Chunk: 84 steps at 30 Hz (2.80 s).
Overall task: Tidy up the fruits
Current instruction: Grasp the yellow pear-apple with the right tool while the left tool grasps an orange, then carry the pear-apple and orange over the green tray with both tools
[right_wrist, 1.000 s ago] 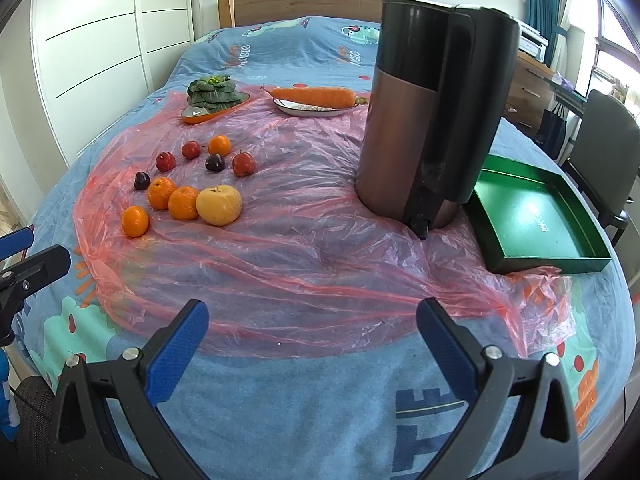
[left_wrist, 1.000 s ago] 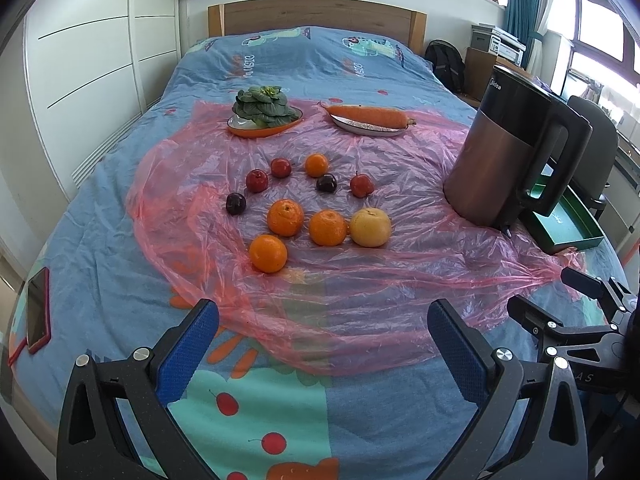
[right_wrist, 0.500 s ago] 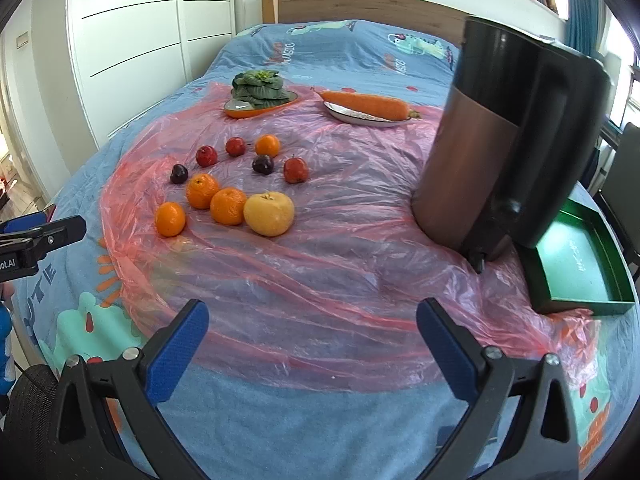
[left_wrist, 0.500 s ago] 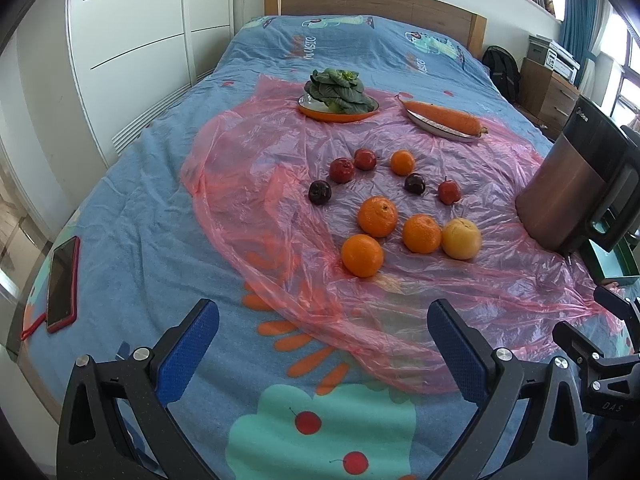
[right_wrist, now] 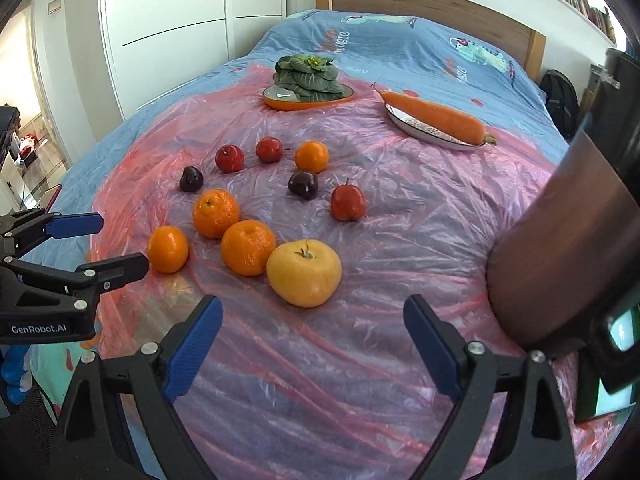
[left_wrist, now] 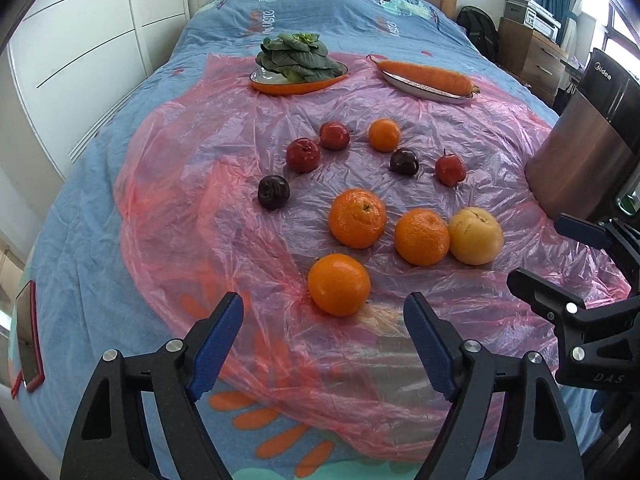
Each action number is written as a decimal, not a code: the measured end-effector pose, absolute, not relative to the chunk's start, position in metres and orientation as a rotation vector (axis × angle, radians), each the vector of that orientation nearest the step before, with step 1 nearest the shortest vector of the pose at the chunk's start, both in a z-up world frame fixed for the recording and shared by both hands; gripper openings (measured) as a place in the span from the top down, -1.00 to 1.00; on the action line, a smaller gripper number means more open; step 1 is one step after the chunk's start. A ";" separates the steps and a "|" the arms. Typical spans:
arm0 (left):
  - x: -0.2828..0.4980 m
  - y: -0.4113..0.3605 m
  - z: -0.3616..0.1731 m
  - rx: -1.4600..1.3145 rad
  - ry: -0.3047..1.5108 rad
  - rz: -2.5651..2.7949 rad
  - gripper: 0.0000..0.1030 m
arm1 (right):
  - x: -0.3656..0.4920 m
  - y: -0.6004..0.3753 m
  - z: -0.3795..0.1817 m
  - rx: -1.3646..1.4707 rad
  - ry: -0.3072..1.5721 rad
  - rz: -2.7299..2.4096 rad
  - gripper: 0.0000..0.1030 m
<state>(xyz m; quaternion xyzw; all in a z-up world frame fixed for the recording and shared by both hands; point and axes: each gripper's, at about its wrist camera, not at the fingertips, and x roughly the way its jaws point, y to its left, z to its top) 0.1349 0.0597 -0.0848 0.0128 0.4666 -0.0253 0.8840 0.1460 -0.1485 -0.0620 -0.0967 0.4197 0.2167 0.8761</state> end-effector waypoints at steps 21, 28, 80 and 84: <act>0.168 0.051 -0.124 0.054 1.070 -0.112 -0.01 | 0.194 -0.119 -0.104 -0.291 0.995 0.529 -0.46; 0.171 0.051 -0.127 0.063 1.086 -0.138 0.29 | 0.195 -0.121 -0.109 -0.262 0.993 0.534 -0.28; 0.070 -0.116 -0.055 0.148 1.011 -0.495 0.30 | 0.051 -0.360 -0.050 0.051 0.918 0.140 -0.26; 0.067 -0.163 -0.052 0.193 1.008 -0.575 0.30 | 0.054 -0.401 -0.045 0.076 0.895 0.063 -0.26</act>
